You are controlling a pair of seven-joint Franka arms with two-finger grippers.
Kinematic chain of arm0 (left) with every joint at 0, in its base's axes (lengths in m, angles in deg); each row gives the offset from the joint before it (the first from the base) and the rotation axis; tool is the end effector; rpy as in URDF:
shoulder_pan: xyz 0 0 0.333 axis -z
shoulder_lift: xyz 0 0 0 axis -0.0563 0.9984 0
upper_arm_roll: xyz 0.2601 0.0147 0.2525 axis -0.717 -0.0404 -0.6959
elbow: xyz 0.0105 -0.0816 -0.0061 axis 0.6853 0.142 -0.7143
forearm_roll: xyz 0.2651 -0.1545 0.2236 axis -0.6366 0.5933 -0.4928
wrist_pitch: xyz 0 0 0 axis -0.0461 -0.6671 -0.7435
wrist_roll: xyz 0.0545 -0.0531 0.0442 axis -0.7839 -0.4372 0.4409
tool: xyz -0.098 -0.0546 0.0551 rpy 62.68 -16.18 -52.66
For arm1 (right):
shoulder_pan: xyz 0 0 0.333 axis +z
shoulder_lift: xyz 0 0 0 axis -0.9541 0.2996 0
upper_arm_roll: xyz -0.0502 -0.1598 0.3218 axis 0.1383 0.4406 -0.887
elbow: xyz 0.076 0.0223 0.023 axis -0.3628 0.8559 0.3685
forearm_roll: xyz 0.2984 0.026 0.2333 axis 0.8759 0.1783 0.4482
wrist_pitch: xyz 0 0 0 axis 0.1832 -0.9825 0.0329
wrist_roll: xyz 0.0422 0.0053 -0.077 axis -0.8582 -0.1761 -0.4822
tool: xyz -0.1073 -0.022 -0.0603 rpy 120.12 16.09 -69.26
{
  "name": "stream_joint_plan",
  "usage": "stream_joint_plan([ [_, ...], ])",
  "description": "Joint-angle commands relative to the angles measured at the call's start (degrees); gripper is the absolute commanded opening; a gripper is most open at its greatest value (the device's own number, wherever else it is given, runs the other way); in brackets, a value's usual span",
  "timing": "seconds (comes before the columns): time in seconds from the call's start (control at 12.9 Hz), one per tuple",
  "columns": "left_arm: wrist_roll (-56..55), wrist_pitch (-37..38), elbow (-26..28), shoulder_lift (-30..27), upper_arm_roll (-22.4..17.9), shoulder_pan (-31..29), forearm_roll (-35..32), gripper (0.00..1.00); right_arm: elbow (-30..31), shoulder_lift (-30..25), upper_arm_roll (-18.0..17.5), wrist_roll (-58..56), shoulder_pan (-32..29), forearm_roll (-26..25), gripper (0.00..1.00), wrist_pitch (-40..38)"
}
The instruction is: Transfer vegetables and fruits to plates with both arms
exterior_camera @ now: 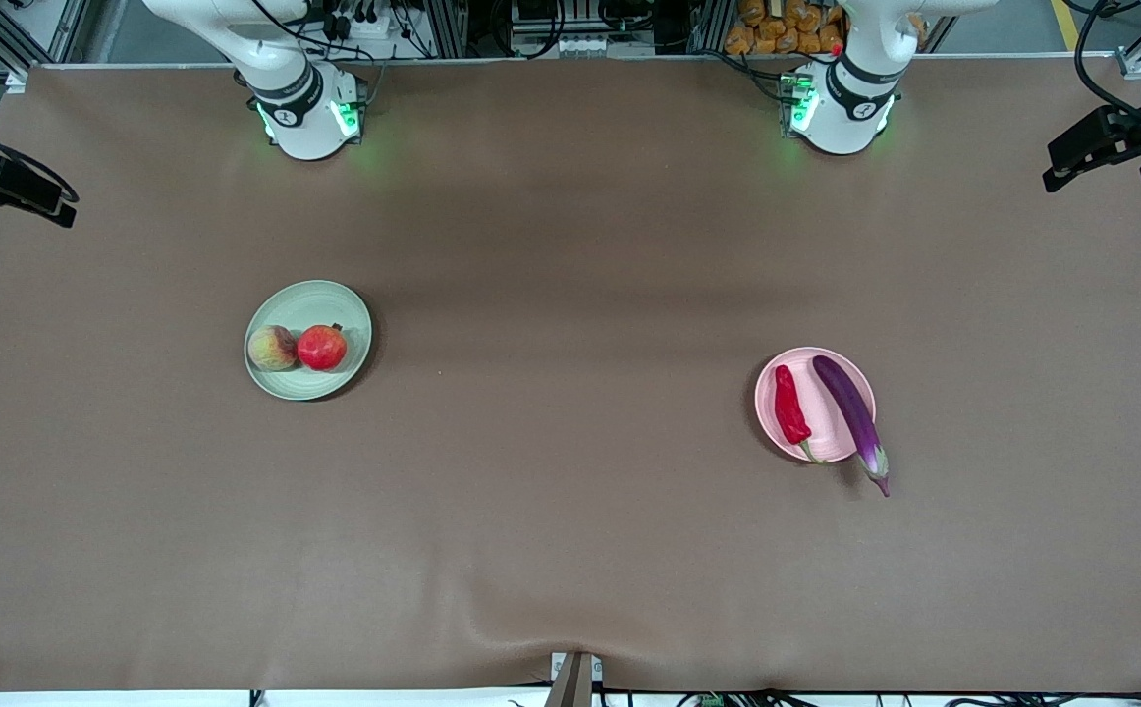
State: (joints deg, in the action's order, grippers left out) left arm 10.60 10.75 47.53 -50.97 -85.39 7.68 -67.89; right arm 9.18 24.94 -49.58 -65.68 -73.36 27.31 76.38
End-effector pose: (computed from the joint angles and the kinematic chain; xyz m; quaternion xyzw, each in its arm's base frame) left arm 0.4841 -0.0215 0.7070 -0.9991 -0.0222 0.0308 0.0166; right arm 0.5003 -0.0352 0.6780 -0.9960 0.0674 0.0577 0.0089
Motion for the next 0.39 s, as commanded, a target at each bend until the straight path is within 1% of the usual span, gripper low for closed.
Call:
stream_joint_plan([
  [0.0, -0.1, 1.1, -0.5, -0.2, 0.2, -0.1, -0.3, 1.0, -0.1, -0.3, -1.4, -0.7, -0.9, -1.5, 1.0, 0.2],
  [0.31, -0.1, 1.2, -0.5, -0.2, 0.1, -0.1, -0.3, 1.0, -0.1, -0.2, -1.4, -0.6, -0.7, -1.4, 1.0, 0.3],
])
